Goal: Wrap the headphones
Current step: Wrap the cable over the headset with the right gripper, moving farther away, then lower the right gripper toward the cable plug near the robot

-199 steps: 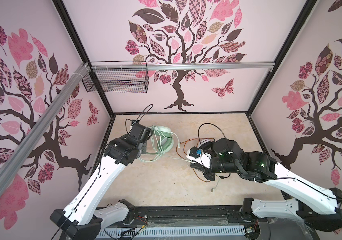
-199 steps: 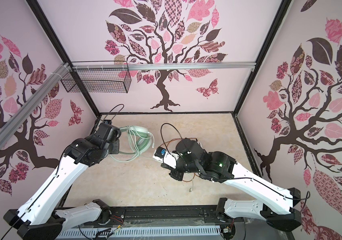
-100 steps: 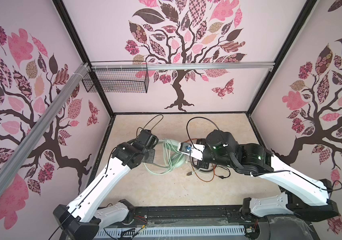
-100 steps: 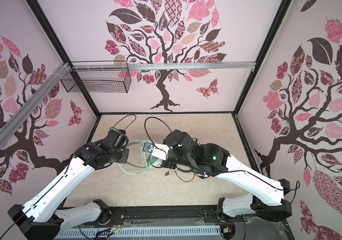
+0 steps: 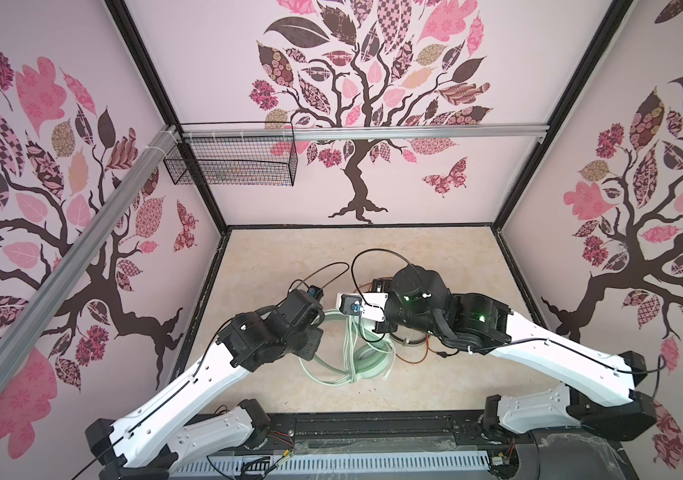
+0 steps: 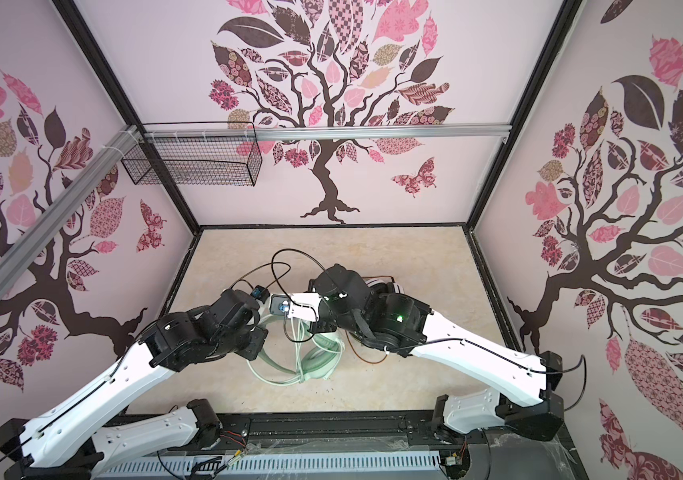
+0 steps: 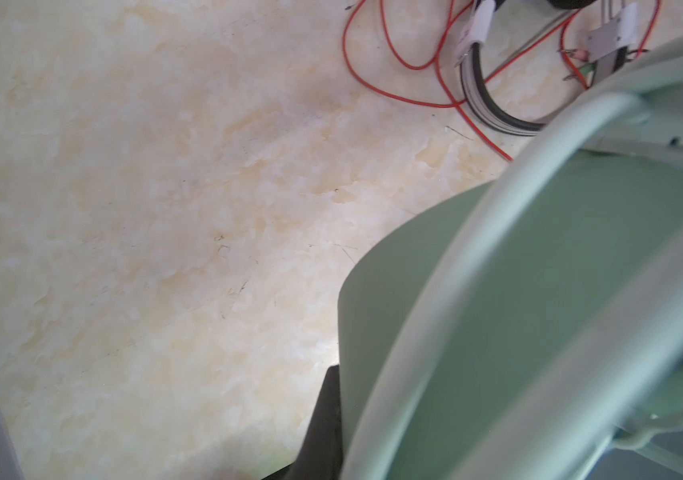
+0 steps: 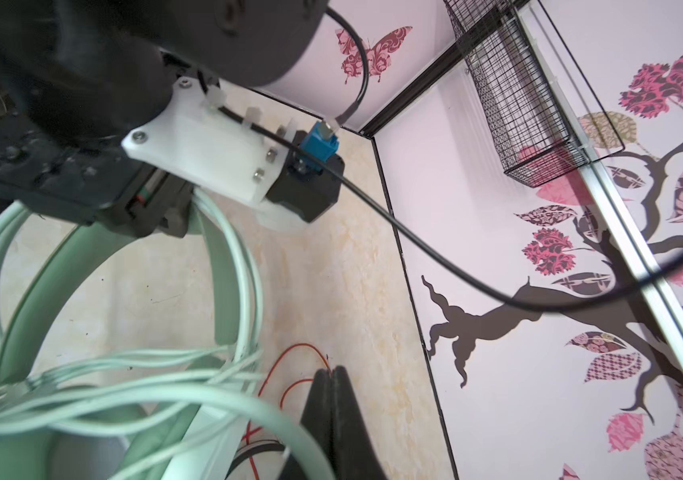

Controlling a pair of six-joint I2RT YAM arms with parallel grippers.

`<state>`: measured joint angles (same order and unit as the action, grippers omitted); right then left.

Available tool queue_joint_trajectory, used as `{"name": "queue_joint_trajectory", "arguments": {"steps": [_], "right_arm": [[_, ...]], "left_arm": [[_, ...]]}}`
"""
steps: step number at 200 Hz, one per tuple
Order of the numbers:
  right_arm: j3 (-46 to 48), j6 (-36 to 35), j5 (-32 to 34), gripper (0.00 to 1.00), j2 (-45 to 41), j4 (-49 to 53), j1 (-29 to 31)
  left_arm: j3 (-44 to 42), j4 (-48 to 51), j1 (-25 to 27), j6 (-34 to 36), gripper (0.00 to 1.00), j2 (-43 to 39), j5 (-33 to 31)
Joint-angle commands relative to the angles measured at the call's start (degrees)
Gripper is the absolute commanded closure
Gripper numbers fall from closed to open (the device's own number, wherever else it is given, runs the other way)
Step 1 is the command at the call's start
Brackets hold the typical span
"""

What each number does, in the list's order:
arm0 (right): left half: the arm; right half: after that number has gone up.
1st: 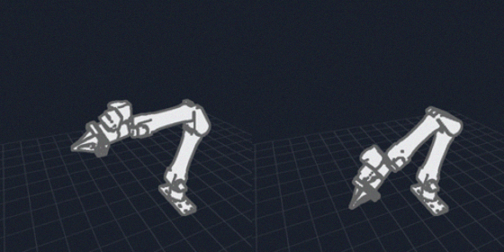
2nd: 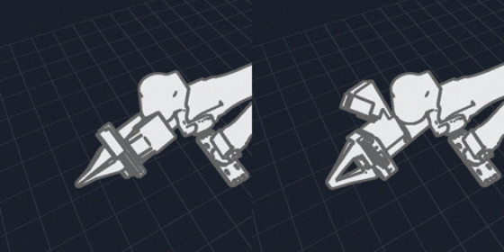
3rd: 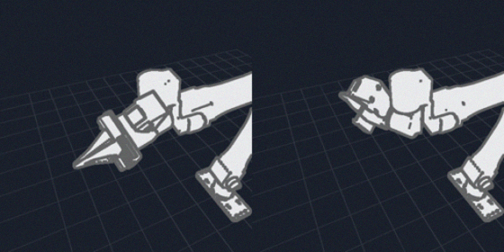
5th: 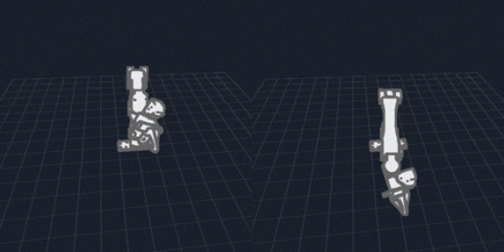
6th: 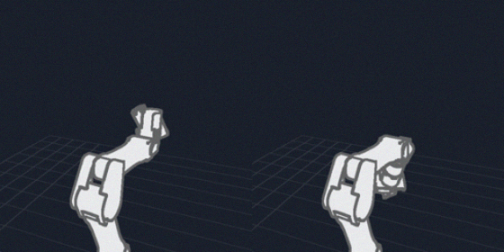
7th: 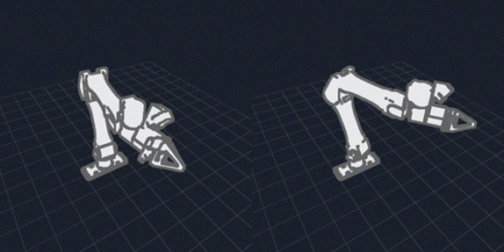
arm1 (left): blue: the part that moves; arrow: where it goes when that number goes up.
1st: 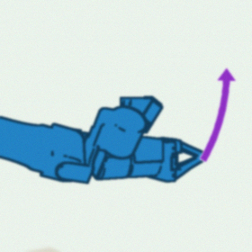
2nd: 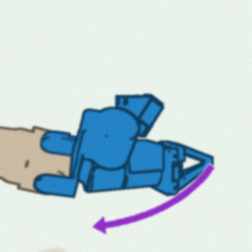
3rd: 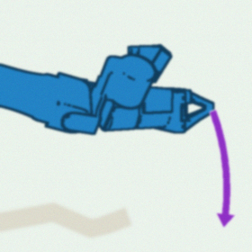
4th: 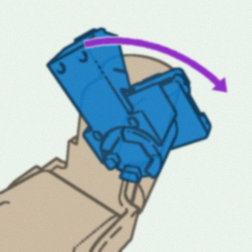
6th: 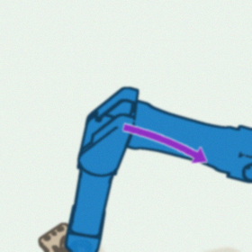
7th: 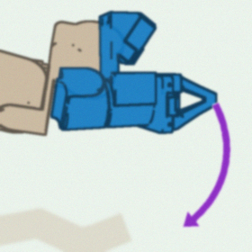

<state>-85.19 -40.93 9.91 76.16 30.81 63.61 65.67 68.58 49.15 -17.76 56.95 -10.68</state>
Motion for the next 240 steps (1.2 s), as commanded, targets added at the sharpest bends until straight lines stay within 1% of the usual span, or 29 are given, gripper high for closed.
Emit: {"name": "queue_joint_trajectory", "arguments": {"steps": [1,18,52,67,68,73,78,83,87,93,108,125,162,193,210,230,240], "right_arm": [[-2.32,3.01,-7.43,1.00,2.79,-5.20,-4.86],[-1.73,4.38,-11.93,1.00,3.94,-7.19,-7.93],[-1.35,6.50,-14.99,1.00,7.40,-9.07,-10.06],[0.08,9.47,-18.41,1.00,8.04,-11.30,-12.10],[0.23,9.73,-18.73,0.98,8.08,-11.43,-12.32],[0.36,11.76,-21.06,0.84,8.42,-11.95,-13.60],[0.29,13.93,-23.65,0.63,8.83,-12.00,-15.07],[-0.03,16.15,-26.50,0.49,9.40,-11.79,-16.76],[-0.11,18.02,-28.90,0.41,9.77,-11.61,-18.08],[-0.01,20.68,-31.94,0.37,10.23,-11.74,-19.84],[1.97,26.61,-36.33,0.36,10.17,-13.30,-23.18],[7.23,32.75,-41.09,0.36,8.87,-17.04,-25.55],[20.56,41.93,-48.17,0.35,4.48,-26.45,-26.04],[30.49,48.12,-49.95,0.34,-2.60,-33.07,-26.01],[34.84,50.54,-50.14,0.34,-6.44,-35.74,-26.00],[38.03,53.44,-51.72,0.33,-9.15,-37.25,-26.00],[40.18,55.44,-52.65,0.33,-10.17,-39.83,-26.05]], "left_arm": [[-1.50,-3.69,2.28,-1.43,1.00,-2.41,3.39],[-1.73,-3.93,2.62,-1.84,1.00,-4.07,4.96],[-0.88,-3.17,2.73,-2.16,1.00,-6.74,5.63],[-0.23,-2.69,2.71,-2.37,1.00,-7.50,5.56],[-0.21,-2.68,2.71,-2.37,1.00,-7.52,5.57],[-0.02,-2.60,2.71,-2.41,1.00,-7.79,5.75],[0.22,-2.59,2.71,-2.52,1.00,-7.90,5.90],[0.46,-2.46,2.69,-2.61,1.00,-8.11,6.08],[0.59,-2.31,2.69,-2.70,1.00,-8.23,6.27],[0.90,-2.22,2.67,-2.77,1.00,-8.59,6.63],[1.45,-2.04,2.71,-3.55,1.00,-9.44,6.59],[2.45,-1.92,2.66,-4.68,1.00,-10.56,6.59],[7.55,-0.31,2.62,-6.55,1.00,-9.93,6.10],[14.94,5.62,2.62,-8.83,1.00,-5.89,0.84],[18.05,7.27,2.62,-9.65,1.00,-4.29,-0.02],[20.69,7.98,2.53,-10.06,1.00,-3.24,-0.82],[21.77,8.29,2.53,-10.10,1.00,-2.83,-1.01]]}}
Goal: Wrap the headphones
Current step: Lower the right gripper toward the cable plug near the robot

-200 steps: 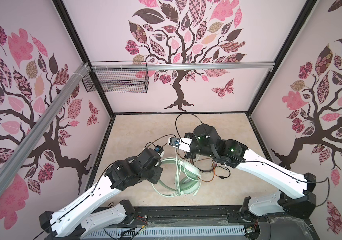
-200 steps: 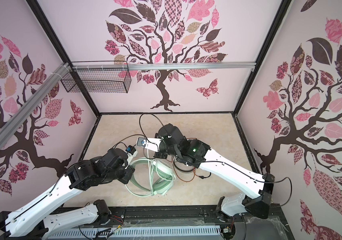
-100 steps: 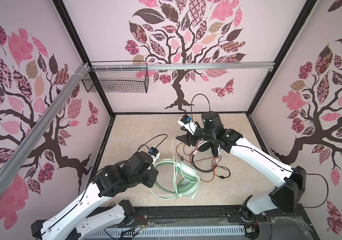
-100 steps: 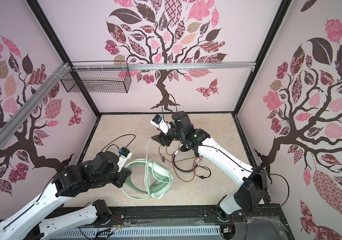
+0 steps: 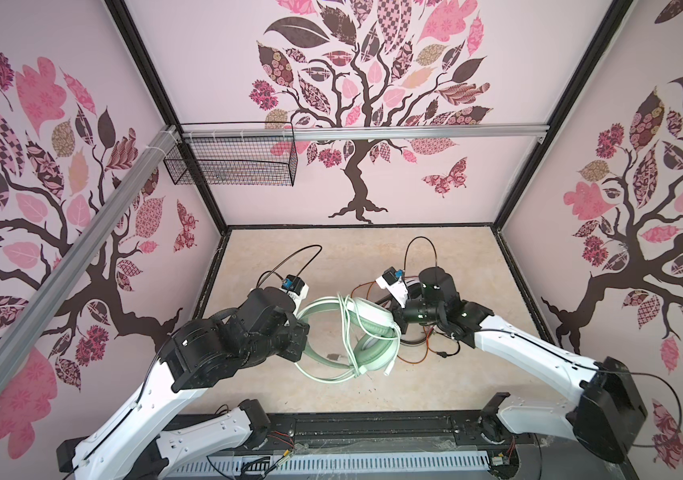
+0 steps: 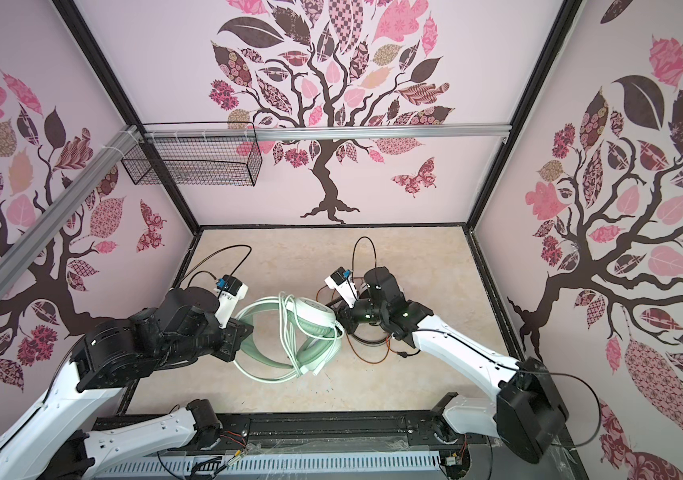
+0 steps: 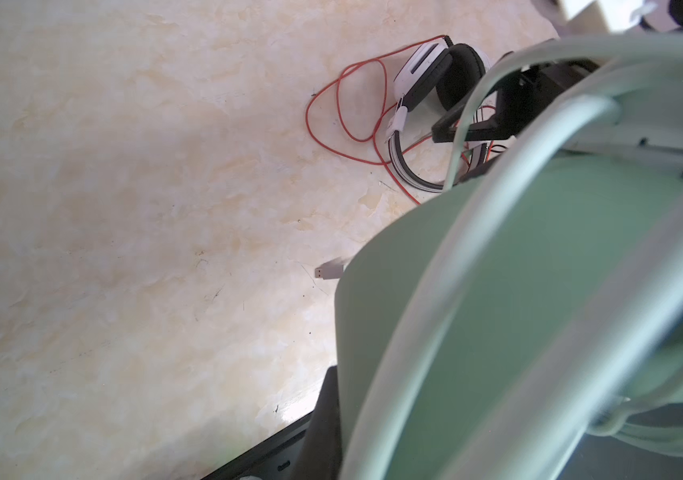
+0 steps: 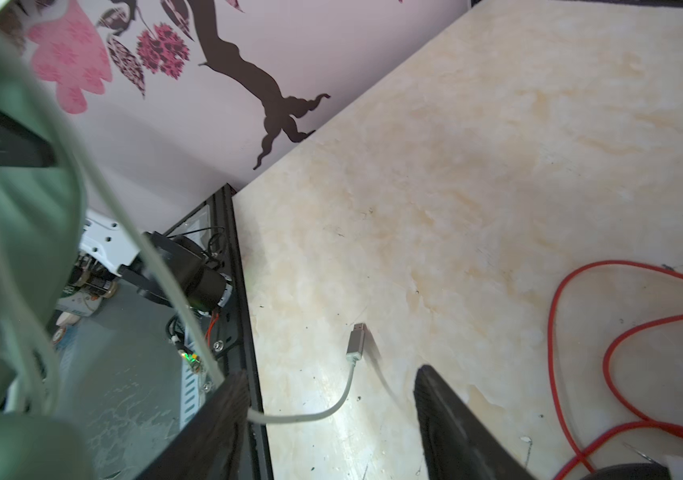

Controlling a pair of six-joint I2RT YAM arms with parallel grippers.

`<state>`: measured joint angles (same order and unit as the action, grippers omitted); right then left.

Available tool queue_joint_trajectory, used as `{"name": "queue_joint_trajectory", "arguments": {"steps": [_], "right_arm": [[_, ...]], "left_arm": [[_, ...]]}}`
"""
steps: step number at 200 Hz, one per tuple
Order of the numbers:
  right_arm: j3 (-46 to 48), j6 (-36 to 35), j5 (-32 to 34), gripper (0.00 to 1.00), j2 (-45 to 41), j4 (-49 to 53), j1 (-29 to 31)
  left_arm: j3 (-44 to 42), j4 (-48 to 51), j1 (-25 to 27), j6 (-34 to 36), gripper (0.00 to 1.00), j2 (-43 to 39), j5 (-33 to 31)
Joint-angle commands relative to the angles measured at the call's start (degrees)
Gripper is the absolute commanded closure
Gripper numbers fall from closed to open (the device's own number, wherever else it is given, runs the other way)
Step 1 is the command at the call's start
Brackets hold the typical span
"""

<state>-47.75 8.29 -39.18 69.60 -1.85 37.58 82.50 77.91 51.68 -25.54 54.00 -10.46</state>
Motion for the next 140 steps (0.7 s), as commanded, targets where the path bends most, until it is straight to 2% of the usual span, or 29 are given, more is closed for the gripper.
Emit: {"name": "queue_joint_trajectory", "arguments": {"steps": [1,49,83,107,124,140], "right_arm": [[2.92,6.39,-3.72,0.34,-3.74,-7.45,0.01],[11.36,8.77,-6.13,0.30,-4.27,-15.63,0.05],[21.84,15.95,-4.11,0.31,-6.30,-29.55,0.61],[23.75,14.39,4.34,0.31,-9.12,-24.85,4.48],[23.62,12.12,14.09,0.31,-10.32,-20.12,9.87],[24.45,13.76,23.12,0.31,-10.47,-20.81,14.22]], "left_arm": [[4.99,-1.02,0.00,-2.28,1.00,0.22,-1.23],[11.03,-0.07,0.00,-2.32,1.00,2.76,-1.85],[19.01,1.93,0.00,-1.46,1.00,6.26,-4.33],[24.70,2.49,0.00,-0.90,1.00,8.65,-6.45],[27.55,2.31,0.02,-0.39,1.00,10.08,-8.16],[29.92,2.10,0.00,-0.11,1.00,11.36,-9.24]]}}
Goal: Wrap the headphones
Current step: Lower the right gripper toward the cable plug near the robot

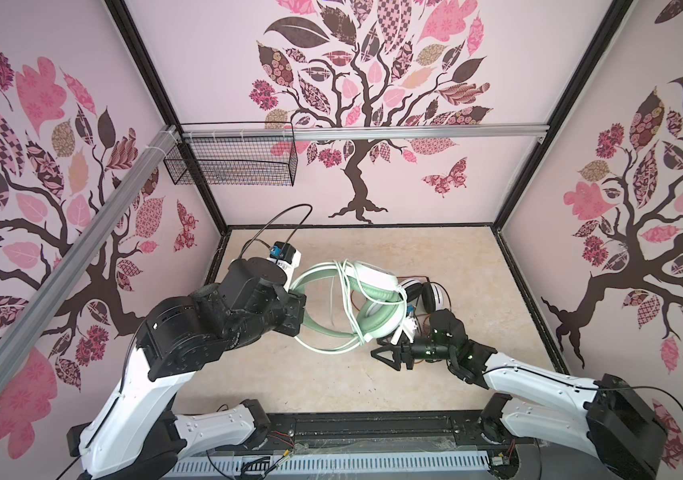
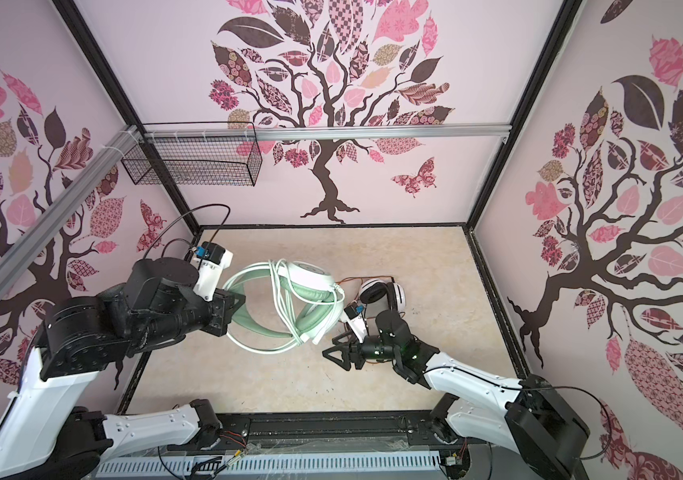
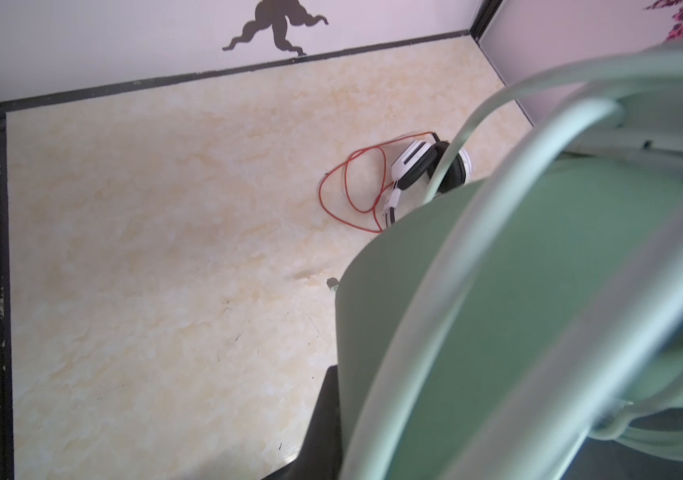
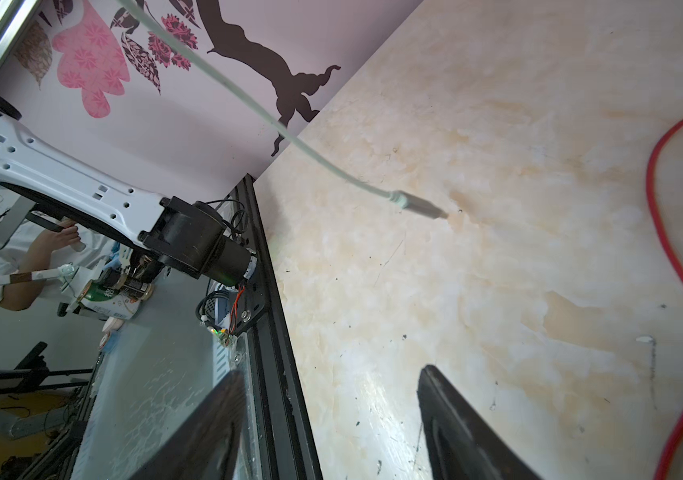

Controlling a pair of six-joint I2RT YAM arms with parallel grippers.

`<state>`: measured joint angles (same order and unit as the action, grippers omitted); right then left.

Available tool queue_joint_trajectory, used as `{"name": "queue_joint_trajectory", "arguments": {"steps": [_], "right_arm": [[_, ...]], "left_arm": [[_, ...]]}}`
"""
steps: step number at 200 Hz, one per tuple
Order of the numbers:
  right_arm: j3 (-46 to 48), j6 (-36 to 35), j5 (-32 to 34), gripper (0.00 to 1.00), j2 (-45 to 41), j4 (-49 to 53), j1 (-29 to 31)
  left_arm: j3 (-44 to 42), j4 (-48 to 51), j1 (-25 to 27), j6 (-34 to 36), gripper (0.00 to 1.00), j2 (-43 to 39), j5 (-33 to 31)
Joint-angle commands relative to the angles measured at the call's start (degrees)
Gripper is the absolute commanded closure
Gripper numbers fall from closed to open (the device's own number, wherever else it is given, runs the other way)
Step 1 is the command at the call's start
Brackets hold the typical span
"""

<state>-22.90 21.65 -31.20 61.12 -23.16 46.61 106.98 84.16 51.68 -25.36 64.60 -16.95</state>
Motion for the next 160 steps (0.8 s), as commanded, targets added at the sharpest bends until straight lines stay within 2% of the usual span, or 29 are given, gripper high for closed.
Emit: {"name": "queue_joint_trajectory", "arguments": {"steps": [1,33,42,48,74,86,109,124,137,148,160], "right_arm": [[-0.36,0.72,15.70,0.31,-1.98,0.40,5.39],[0.05,9.90,28.70,0.30,0.99,-3.41,6.80],[-0.04,10.94,29.90,0.28,2.38,-5.67,7.06],[-0.39,11.94,31.38,0.20,3.50,-6.94,7.30],[-4.10,16.04,40.90,0.19,8.57,-6.62,10.70],[-7.02,19.58,48.95,0.17,11.17,-2.77,13.08],[-16.07,23.16,55.61,0.18,17.51,8.41,15.42],[-17.71,23.19,56.16,0.20,19.96,7.80,16.23],[-16.31,21.08,53.38,0.23,21.08,1.85,16.23],[-13.71,16.18,48.93,0.28,21.77,-6.13,16.24],[-11.75,8.51,41.13,0.30,22.56,-13.44,16.23]], "left_arm": [[5.61,-4.16,0.00,-0.29,1.00,0.82,-2.79],[8.01,-5.71,0.00,-0.38,1.00,2.92,-2.94],[8.62,-5.97,0.01,-0.47,1.00,3.45,-2.96],[9.06,-6.17,0.02,-0.41,1.00,3.95,-2.96],[10.65,-6.56,0.00,-0.75,1.00,5.85,-3.37],[11.09,-6.81,-0.01,-1.26,1.00,6.53,-4.19],[11.91,-6.91,0.00,-2.16,1.00,7.44,-5.60],[12.20,-6.99,0.00,-2.45,1.00,7.94,-5.74],[12.29,-7.24,0.00,-2.47,1.00,7.88,-5.89],[12.29,-7.26,0.00,-2.41,1.00,7.90,-5.99],[12.38,-7.26,0.00,-2.26,1.00,7.75,-6.04]]}}
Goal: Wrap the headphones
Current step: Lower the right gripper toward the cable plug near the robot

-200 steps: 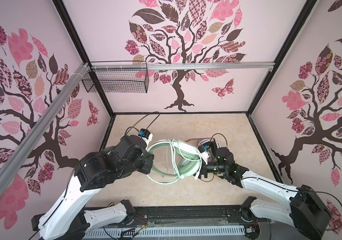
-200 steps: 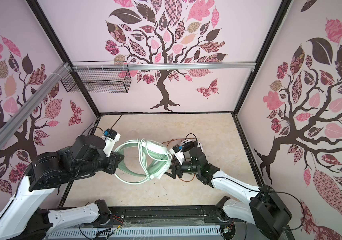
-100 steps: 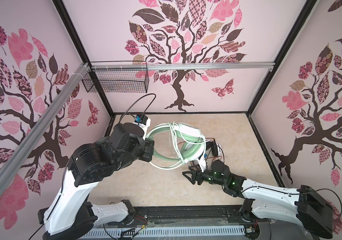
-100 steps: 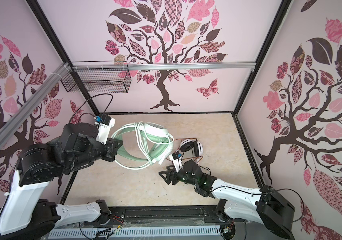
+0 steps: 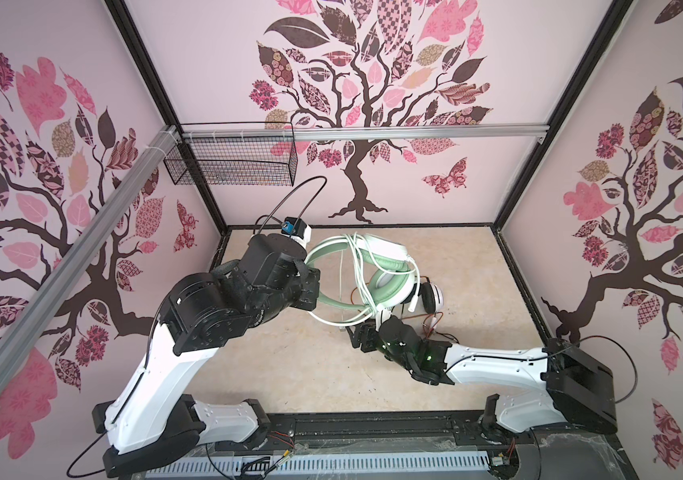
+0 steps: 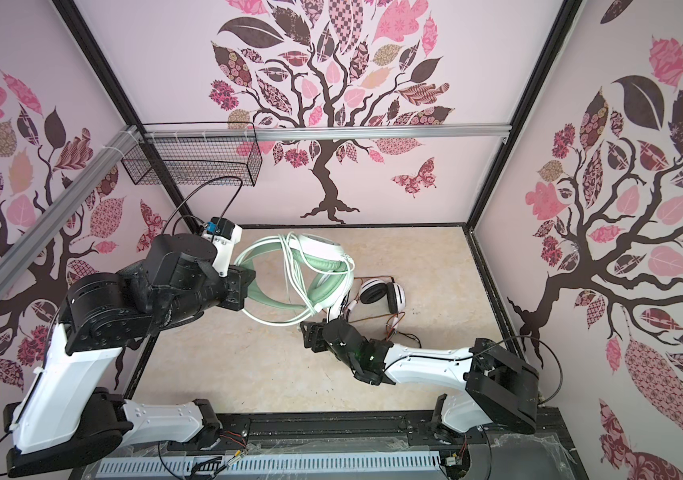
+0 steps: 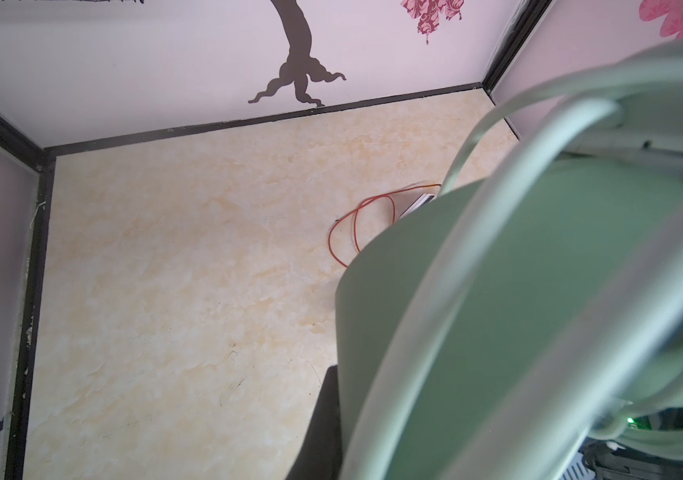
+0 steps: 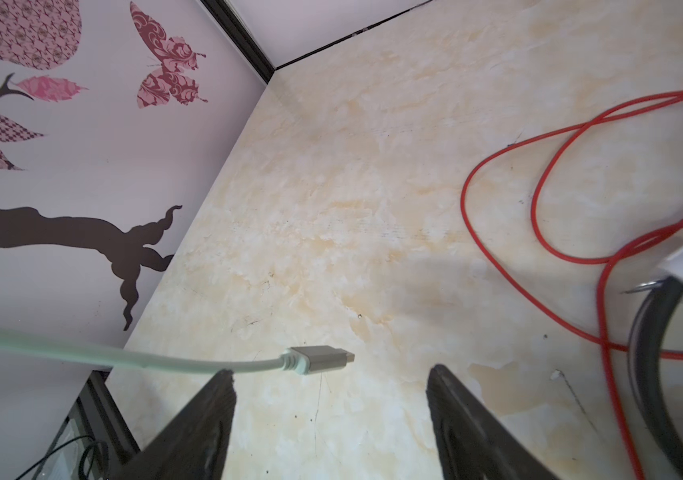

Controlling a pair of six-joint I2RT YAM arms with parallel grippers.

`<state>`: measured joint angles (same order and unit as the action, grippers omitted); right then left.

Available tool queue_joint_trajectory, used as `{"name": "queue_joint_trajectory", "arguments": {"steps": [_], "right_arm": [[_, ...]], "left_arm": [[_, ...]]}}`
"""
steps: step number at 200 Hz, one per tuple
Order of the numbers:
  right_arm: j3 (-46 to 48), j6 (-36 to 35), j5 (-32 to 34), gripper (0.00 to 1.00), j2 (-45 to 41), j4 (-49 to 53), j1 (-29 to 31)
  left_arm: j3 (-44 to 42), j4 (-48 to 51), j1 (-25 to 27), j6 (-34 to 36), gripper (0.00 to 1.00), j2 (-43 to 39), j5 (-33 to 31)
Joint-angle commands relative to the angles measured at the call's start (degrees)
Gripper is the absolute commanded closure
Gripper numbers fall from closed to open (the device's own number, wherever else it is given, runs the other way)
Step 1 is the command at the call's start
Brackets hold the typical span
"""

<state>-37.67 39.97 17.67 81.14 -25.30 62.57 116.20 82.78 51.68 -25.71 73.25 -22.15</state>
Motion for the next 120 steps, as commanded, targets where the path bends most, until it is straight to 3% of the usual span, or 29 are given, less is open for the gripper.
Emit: {"name": "queue_joint_trajectory", "arguments": {"steps": [1,14,32,82,104,120], "right_arm": [[3.08,-10.25,-8.57,0.30,2.62,-11.63,0.28],[4.20,-15.50,-15.28,0.33,3.13,-15.06,0.34],[5.69,-19.83,-18.84,0.36,4.07,-17.96,0.28],[5.92,-33.73,-13.63,0.38,6.28,-18.81,0.28],[8.72,-41.55,-12.70,0.42,6.89,-24.40,-0.21],[10.17,-42.99,-14.40,0.45,7.76,-27.93,-2.06]], "left_arm": [[3.20,-5.84,0.00,-1.90,1.00,-0.87,-0.86],[3.41,-5.65,0.00,-1.80,1.00,-0.82,-1.05],[3.67,-5.27,0.00,-1.71,1.00,-0.81,-1.14],[4.11,-4.85,0.00,-1.38,1.00,-0.99,-0.89],[4.46,-4.40,0.00,-1.44,1.00,-0.92,-0.97],[4.56,-4.38,0.00,-1.37,1.00,-1.01,-0.90]]}}
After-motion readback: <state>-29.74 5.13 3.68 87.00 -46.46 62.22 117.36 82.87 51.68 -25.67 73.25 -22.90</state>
